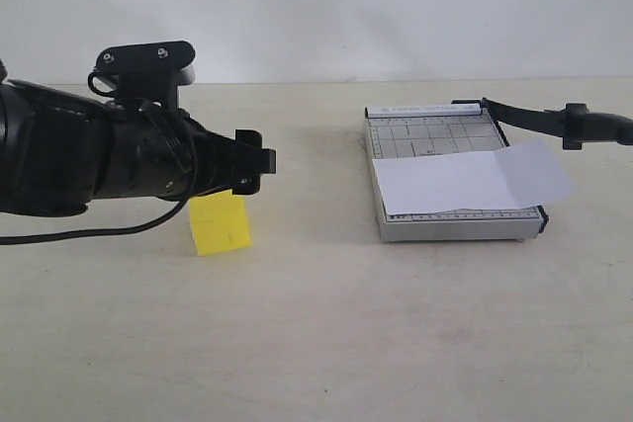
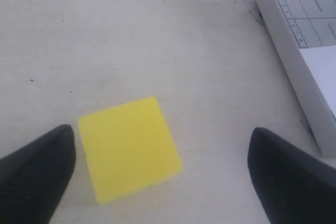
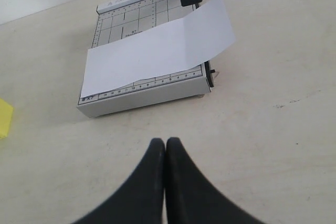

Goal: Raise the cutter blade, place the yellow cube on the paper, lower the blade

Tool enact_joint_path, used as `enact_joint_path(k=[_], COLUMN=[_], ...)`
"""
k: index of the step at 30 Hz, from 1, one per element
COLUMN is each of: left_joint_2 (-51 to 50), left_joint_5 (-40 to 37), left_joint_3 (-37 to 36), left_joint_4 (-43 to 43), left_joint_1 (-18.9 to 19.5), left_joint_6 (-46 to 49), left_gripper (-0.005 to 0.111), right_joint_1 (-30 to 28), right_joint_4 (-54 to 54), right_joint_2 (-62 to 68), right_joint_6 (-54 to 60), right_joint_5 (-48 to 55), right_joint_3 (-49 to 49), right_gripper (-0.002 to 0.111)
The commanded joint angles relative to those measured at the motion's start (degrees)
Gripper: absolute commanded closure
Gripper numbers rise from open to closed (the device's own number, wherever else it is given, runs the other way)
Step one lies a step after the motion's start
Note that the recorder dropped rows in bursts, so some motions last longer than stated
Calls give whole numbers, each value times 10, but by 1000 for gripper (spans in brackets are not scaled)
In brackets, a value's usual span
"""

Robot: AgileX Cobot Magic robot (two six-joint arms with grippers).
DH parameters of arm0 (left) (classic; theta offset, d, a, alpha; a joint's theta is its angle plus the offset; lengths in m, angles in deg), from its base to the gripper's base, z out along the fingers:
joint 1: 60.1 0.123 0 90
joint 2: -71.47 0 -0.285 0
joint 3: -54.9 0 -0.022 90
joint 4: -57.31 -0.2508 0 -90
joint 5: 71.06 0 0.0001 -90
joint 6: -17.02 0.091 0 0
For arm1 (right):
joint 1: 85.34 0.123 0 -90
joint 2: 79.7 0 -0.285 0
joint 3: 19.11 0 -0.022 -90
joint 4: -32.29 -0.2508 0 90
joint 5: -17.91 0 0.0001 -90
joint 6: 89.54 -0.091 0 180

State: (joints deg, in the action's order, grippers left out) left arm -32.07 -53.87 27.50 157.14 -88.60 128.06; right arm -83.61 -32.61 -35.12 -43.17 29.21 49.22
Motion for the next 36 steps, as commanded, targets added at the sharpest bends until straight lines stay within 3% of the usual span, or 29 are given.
enact_joint_path(k=[1, 20, 26, 27, 29, 30, 32, 34, 36], left_joint_2=[-21, -95, -113, -113, -113, -113, -113, -113, -113], left_joint_5=[5, 21, -9, -9, -9, -13, -19, -19, -25], left_joint_3=[-5, -3, 43, 45, 45, 45, 45, 45, 45], left_joint_4=[1, 1, 1, 1, 1, 1, 1, 1, 1], left_joint_1=[-1, -1, -1, -1, -1, -1, -1, -1, -1], left_joint_6=[-7, -14, -14, -14, -14, -14, -14, -6, -5], left_gripper=[22, 22, 23, 25, 48, 66, 91, 102, 102], right_joint_1=[3, 3, 3, 3, 3, 3, 3, 3, 3], right_joint_4=[1, 1, 1, 1, 1, 1, 1, 1, 1], right_joint_2=[-1, -1, -1, -1, -1, -1, -1, -1, -1], right_joint_6=[2, 5, 6, 6, 6, 6, 6, 6, 6], right_joint_5=[-3, 2, 3, 3, 3, 3, 0, -1, -4], right_joint_3=[2, 2, 2, 2, 2, 2, 2, 2, 2], right_gripper=[108, 108, 108, 108, 108, 108, 108, 108, 108])
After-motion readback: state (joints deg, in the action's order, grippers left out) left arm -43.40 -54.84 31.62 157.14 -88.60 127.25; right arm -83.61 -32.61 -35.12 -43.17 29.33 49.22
